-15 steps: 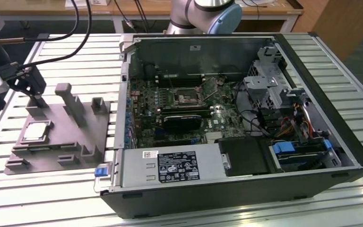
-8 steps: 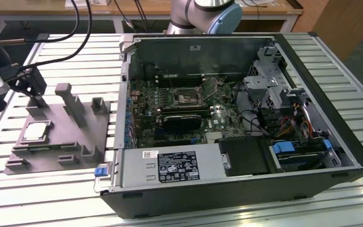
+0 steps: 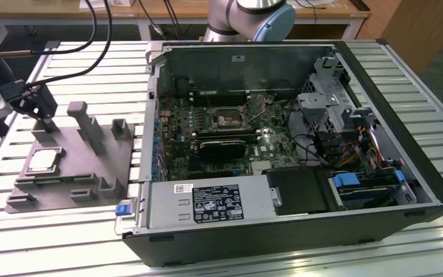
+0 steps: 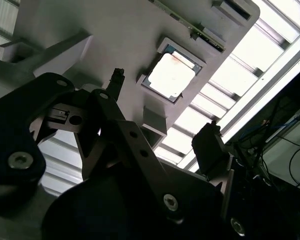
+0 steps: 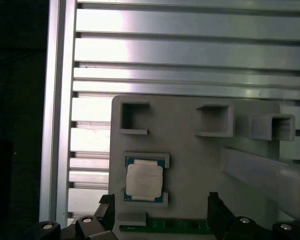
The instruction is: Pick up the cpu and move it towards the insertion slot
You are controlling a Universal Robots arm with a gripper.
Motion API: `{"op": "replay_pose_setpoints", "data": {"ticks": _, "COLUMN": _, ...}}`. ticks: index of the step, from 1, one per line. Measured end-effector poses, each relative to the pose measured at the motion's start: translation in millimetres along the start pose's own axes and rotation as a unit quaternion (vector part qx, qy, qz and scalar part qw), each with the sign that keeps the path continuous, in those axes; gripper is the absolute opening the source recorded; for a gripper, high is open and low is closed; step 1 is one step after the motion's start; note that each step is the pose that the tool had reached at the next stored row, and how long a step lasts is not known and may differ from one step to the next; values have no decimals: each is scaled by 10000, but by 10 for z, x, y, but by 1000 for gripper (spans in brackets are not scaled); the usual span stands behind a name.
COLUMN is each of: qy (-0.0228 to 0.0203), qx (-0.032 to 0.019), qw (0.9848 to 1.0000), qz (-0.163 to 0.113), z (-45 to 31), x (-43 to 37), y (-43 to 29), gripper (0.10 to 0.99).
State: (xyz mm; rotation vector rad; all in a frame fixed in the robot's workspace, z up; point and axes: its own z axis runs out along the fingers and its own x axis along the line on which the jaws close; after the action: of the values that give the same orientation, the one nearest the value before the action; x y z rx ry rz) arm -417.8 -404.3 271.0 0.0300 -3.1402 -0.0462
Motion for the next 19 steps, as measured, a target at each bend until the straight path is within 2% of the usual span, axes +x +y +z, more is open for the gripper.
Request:
{"op": "replay_pose_setpoints", "data": {"ticks": 13, "qy": 0, "qx": 0, "qw": 10000, "qz": 0, "z": 90, "x": 29, "y": -2, "gripper": 824}}
{"op": "replay_pose_setpoints", "data": {"ticks": 19, "qy": 1, "qx": 0, "qw": 10000, "qz": 0, "z": 170, "x": 31, "y": -4, "gripper": 824}}
